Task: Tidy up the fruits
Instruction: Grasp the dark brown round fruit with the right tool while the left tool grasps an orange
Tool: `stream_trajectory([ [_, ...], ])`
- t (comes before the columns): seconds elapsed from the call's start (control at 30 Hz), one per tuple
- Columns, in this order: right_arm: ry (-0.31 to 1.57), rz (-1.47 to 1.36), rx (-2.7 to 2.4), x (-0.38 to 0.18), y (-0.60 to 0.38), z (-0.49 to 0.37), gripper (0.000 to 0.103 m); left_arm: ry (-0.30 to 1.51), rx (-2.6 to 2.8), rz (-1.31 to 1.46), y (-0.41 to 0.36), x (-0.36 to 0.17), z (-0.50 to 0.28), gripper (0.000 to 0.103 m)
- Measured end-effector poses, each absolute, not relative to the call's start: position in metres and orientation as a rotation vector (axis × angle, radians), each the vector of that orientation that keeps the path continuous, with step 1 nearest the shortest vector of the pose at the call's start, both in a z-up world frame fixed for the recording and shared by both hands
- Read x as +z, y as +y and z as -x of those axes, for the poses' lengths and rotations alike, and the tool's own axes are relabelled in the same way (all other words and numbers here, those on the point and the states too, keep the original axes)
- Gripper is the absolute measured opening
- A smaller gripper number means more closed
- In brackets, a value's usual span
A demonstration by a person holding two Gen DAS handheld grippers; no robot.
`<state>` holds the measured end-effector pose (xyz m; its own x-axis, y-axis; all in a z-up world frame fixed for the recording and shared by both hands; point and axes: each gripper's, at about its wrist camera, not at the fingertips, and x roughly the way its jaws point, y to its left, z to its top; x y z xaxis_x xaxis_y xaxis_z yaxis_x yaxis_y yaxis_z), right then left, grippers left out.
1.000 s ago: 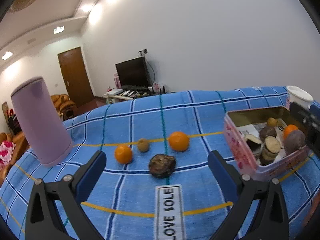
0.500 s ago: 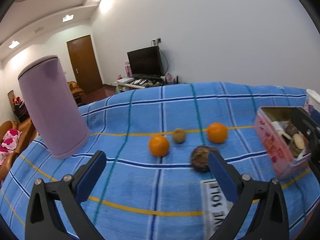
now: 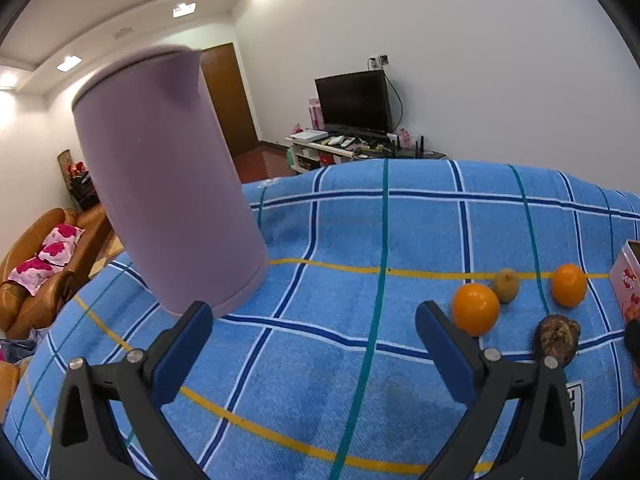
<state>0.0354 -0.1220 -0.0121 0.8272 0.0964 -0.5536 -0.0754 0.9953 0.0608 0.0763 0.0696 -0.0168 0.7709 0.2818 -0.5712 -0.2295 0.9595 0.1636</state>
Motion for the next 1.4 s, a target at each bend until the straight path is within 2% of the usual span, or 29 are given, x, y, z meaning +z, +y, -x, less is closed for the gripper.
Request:
stream_trajectory([
  [0.5, 0.849, 0.003, 0.144, -0.048, -0.069, -0.106, 0.065, 0.713, 0.255, -0.043, 0.087, -0.026, -0.086, 0.103],
  [0.67, 0.898, 0.002, 0.136, -0.055, -0.069, -0.114, 0.050, 0.720, 0.250, -0.042, 0.088, -0.028, -0.086, 0.103],
  [0.7, 0.901, 0.007, 0.131, -0.056, -0.069, -0.114, 0.050, 0.720, 0.247, -0.044, 0.087, -0.028, -0.086, 0.103],
  [0.9, 0.894, -0.009, 0.148, -0.055, -0.076, -0.110, 0.047, 0.715, 0.202, -0.048, 0.084, -0.028, -0.086, 0.103],
  [1.03, 0.808, -0.095, 0.159, -0.042, -0.096, -0.084, 0.047, 0.713, 0.143, -0.043, 0.081, -0.028, -0.085, 0.103],
  [1.2, 0.701, -0.081, 0.116, -0.029, -0.108, -0.061, 0.047, 0.722, 0.040, -0.008, 0.068, -0.023, -0.083, 0.099],
  [1.27, 0.668, -0.071, 0.101, -0.025, -0.108, -0.057, 0.047, 0.756, -0.010, 0.004, 0.058, -0.021, -0.089, 0.092],
  [1.4, 0.620, -0.036, 0.080, -0.018, -0.110, -0.054, 0.047, 0.794, -0.106, -0.024, 0.032, -0.021, -0.105, 0.089],
])
